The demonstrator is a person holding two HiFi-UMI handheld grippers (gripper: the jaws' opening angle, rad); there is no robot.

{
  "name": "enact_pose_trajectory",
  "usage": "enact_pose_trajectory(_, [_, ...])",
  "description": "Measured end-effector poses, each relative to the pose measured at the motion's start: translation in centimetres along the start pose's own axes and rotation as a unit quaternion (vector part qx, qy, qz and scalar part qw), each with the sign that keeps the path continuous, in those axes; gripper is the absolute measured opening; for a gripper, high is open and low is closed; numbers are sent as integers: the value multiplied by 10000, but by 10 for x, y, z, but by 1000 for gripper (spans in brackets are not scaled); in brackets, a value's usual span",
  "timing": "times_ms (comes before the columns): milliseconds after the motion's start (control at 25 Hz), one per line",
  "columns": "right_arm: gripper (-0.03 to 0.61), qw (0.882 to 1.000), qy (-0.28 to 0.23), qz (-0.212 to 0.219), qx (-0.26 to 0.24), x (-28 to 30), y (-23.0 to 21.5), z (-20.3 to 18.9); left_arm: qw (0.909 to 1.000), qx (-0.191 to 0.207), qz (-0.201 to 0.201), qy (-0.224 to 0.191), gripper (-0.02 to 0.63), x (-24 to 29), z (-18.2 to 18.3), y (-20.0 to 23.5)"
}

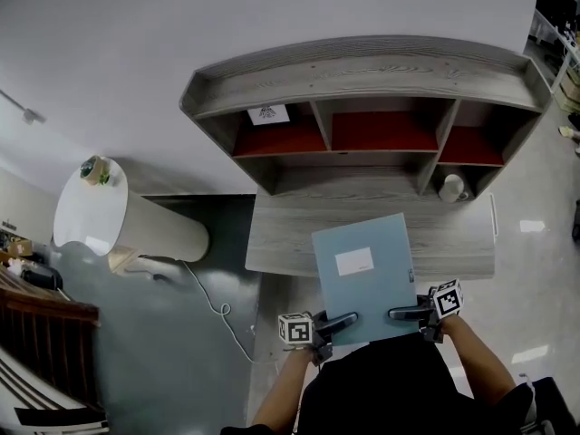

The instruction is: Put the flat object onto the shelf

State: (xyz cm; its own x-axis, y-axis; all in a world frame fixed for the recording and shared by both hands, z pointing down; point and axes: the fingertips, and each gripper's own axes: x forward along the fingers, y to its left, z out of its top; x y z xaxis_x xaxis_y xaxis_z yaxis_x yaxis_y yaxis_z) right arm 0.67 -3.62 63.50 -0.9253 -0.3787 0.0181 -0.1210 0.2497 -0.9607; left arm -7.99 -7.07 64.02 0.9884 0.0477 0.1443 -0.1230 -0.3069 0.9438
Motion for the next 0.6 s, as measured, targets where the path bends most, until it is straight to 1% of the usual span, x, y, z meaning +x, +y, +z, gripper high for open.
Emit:
enact_pose_trajectory(320, [277, 9996, -86, -204, 163, -11, -27, 31, 9997, -202, 56, 105, 324, 27, 28, 25])
enact_pose_trajectory(440, [276, 9992, -152, -302, 189, -15, -36, 44, 9996, -221, 5, 197, 327, 37, 40, 36])
enact_pose_trajectory(600, [278, 9979, -262, -507, 315, -12, -55, 59, 9986, -391, -63, 351, 331, 45, 57, 55])
